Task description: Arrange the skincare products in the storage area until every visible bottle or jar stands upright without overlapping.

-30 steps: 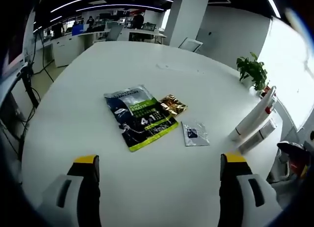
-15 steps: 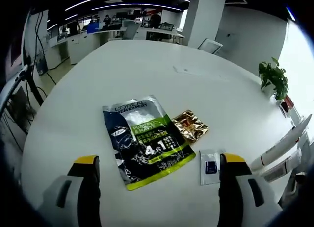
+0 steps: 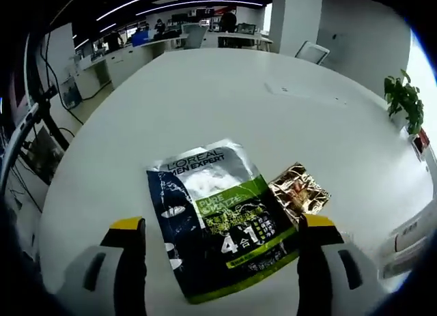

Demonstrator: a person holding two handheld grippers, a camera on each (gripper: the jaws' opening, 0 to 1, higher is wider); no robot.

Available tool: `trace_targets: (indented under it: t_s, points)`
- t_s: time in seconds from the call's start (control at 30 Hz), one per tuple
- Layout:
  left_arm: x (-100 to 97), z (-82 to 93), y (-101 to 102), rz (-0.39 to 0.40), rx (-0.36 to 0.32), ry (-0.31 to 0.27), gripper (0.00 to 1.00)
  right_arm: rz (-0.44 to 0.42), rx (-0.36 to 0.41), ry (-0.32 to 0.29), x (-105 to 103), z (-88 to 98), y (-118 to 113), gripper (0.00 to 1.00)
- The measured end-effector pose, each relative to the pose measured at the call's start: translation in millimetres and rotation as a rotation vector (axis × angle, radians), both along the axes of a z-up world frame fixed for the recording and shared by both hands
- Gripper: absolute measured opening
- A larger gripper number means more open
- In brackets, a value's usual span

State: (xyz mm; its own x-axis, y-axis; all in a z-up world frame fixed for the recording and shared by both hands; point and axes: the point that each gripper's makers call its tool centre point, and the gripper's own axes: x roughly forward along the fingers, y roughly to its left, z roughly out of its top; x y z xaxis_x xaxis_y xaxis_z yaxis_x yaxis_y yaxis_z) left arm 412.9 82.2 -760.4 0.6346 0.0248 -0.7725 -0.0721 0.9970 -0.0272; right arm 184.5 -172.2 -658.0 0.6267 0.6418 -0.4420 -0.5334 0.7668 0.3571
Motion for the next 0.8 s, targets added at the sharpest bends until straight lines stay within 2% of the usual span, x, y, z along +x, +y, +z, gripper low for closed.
trace_targets:
  t_s: [0.03,0.17,0.23,0.33,0.4,0.43,0.5,0.57,0.63,0.7,0.8]
  points:
    - [7.1,-8.6,6,0.007,-0.004,0.011,0.84,0.002,-0.001,0.002,0,-0.3,0,0.89]
    - [3.8,-3.8,4,-0.005,0.002,0.008,0.85,0.014,-0.005,0.014,-2,-1.9,2,0.89]
    - [4.1,-7.5,5,-0.027,0.025,0.018,0.83,0.018,-0.006,0.013,-2,-1.6,3,0.89]
    - [0.4,-5.6,5,-0.035,0.024,0.005,0.8,0.024,-0.006,0.015,-4,-1.2,4,0.89]
    - [-2.5,-2.9,8,-0.052,0.027,-0.005,0.71,0.031,-0.002,0.013,-4,-0.6,5,0.88]
    - [1.6,-5.1,9,-0.055,0.027,-0.004,0.72,0.035,-0.001,0.014,-4,-0.4,6,0.88]
    - [-7.1,-5.6,8,-0.078,0.028,-0.009,0.71,0.041,-0.001,0.013,-5,-0.6,6,0.88]
    - [-6.2,-6.8,10,-0.082,0.025,-0.016,0.7,0.041,0.001,0.008,-5,0.5,7,0.88]
    - [-6.9,-7.1,10,-0.11,0.027,-0.036,0.66,0.039,0.001,0.004,-4,1.3,6,0.88]
    - [-14.9,-8.0,13,-0.105,0.028,-0.039,0.65,0.036,0.001,-0.002,-4,2.3,6,0.88]
    - [-16.7,-8.1,15,-0.111,0.029,-0.049,0.64,0.039,-0.001,-0.004,-5,2.4,6,0.87]
